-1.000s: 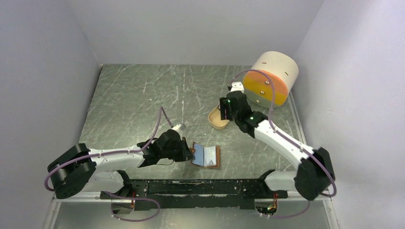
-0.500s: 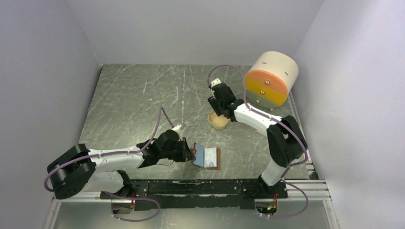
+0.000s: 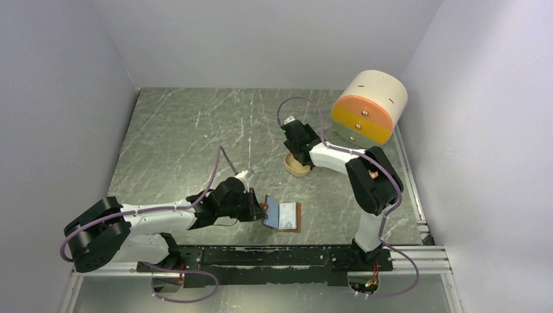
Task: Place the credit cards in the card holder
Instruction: Pick up the credit card from the storage box.
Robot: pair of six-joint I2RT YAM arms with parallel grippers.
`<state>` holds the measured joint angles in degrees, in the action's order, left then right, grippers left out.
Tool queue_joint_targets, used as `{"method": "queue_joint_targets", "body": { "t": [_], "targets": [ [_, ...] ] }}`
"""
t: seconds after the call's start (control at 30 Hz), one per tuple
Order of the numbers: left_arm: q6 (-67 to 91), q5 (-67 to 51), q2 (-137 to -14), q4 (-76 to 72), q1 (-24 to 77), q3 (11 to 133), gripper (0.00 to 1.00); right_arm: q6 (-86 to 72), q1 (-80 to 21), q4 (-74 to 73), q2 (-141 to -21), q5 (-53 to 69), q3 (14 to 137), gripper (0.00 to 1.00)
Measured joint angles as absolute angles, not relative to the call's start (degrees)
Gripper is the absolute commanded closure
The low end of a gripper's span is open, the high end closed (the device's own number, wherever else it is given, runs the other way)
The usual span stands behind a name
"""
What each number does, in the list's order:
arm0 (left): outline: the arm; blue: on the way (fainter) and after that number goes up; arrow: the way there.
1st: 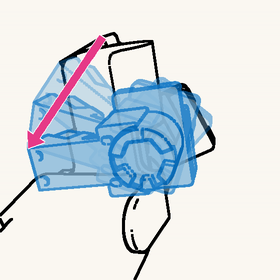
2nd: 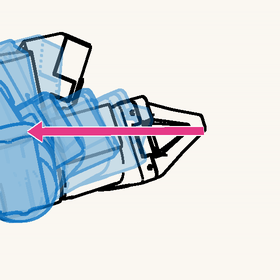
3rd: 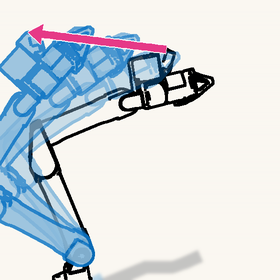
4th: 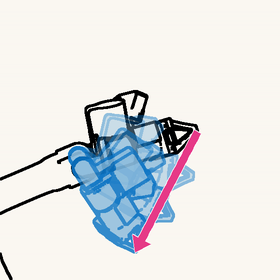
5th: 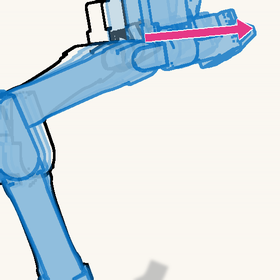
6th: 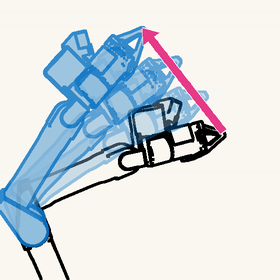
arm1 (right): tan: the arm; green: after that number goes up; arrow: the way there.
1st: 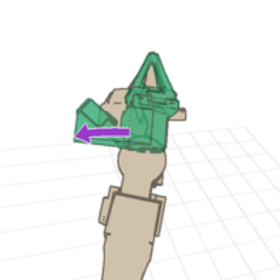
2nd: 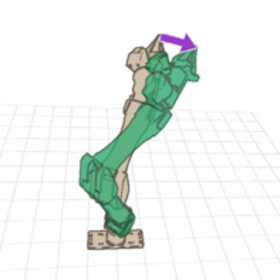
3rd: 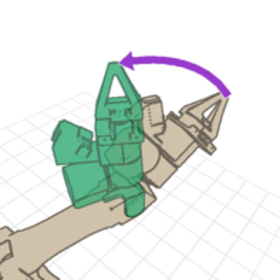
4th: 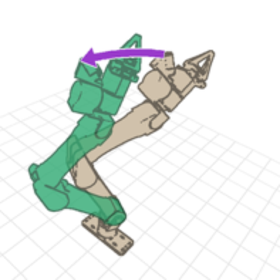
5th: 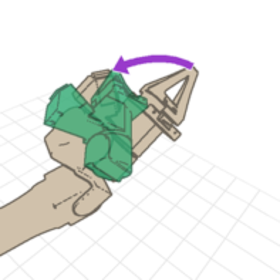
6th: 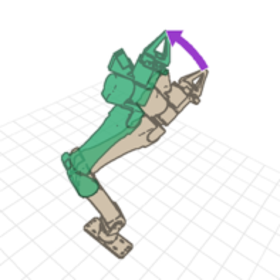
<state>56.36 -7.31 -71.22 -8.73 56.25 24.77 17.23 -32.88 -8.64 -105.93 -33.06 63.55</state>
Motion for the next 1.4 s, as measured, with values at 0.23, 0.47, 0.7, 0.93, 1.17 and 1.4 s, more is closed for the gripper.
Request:
{"method": "queue_joint_targets", "body": {
  "t": [0.23,0.47,0.7,0.93,1.17,1.4],
  "targets": [
    [56.4,-7.3,-70.8,-8.7,56.2,24.5,0.9,17.3,-32.9,-8.6,-106.3,-36.5,64.1,0.44],
    [56.8,-7.3,-70.9,-8.8,56.1,24.4,0.9,17.1,-32.9,-8.6,-104.7,-37.3,64.1,0.46],
    [56.9,-7.3,-70.9,-8.7,56.1,24.4,0.9,16.5,-32.9,-9.7,-103.9,-36.7,64.4,0.54],
    [57.2,-7.3,-70.8,-8.7,56.1,24.4,0.9,15.5,-32.9,-11.2,-103.2,-35.1,64.9,0.66],
    [57.7,-7.3,-70.5,-8.8,56.1,23.7,0.9,13.9,-32.8,-13.9,-102.4,-33.0,65.9,0.79],
    [58.7,-6.7,-69.3,-8.5,56.1,22.8,0.9,9.4,-33.3,-20.2,-100.1,-28.0,68.6,0.93]
  ]
}}
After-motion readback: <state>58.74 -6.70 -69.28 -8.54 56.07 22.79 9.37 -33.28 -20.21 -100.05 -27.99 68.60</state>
